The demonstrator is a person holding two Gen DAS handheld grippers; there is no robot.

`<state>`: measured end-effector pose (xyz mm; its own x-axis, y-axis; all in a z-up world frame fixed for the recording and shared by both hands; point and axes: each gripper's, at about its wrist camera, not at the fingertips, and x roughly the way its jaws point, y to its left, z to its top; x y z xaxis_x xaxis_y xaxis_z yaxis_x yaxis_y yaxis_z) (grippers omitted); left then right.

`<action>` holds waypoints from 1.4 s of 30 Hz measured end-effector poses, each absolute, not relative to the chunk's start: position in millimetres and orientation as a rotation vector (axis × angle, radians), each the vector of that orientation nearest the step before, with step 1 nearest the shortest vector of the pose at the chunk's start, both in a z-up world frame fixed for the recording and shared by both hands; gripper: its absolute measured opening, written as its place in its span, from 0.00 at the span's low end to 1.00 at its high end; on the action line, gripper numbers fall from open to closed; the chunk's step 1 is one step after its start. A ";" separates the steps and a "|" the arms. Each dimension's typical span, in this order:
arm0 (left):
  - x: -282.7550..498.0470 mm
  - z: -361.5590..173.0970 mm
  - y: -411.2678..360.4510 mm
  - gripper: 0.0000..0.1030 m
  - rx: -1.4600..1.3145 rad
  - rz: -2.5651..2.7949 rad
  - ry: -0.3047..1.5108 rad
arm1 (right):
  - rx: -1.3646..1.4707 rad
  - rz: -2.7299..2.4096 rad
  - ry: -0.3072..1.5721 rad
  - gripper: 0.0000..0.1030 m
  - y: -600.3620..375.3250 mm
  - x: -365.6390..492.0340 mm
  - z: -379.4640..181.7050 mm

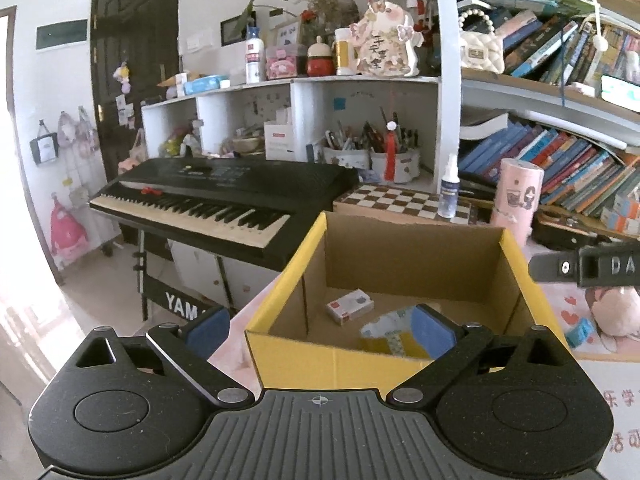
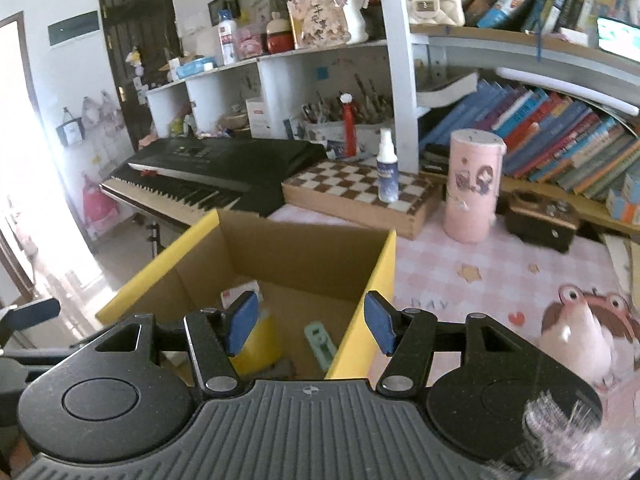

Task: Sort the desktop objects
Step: 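Withdraw both open tools from the box back over the table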

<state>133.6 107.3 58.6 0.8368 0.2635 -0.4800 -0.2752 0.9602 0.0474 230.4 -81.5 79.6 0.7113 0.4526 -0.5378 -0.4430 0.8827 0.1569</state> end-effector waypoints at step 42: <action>21.0 27.6 74.6 0.97 0.027 0.067 0.620 | -0.061 0.234 0.642 0.74 -94.1 44.2 24.3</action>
<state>21.0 74.6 27.6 0.8121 0.0709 -0.5792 -0.0545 0.9975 0.0458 44.2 -94.1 24.3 0.7754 0.1973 -0.5999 -0.2347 0.9719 0.0163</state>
